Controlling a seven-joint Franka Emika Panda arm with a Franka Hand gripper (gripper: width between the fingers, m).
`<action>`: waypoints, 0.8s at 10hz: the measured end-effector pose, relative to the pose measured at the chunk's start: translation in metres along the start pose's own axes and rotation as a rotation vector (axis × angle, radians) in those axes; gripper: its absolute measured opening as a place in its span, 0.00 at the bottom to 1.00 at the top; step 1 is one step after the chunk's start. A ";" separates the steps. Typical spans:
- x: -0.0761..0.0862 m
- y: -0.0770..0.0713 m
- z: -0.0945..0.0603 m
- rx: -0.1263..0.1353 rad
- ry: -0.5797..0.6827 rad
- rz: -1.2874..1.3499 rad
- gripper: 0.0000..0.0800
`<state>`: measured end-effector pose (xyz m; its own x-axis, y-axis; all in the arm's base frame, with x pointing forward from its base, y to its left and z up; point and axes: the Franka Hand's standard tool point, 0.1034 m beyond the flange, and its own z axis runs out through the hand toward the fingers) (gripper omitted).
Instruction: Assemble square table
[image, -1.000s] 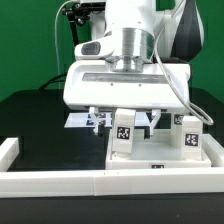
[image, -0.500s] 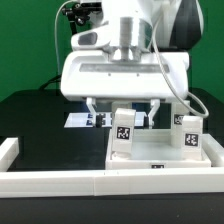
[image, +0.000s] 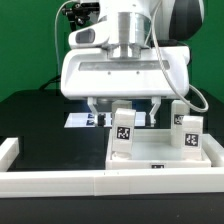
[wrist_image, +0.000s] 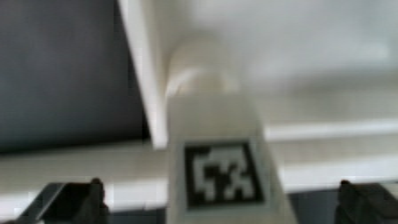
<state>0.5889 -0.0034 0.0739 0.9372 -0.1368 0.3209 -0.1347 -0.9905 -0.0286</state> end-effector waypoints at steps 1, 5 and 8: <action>0.005 0.002 0.000 0.028 -0.132 0.012 0.81; 0.005 0.016 -0.001 0.043 -0.402 0.007 0.81; 0.008 0.008 0.000 0.042 -0.387 0.010 0.80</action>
Offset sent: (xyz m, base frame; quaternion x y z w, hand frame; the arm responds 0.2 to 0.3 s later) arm 0.0057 -0.0167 0.0046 -0.0103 -0.2046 -0.0149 0.9787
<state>0.5950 -0.0127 0.0760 0.9891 -0.1346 -0.0603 -0.1387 -0.9878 -0.0710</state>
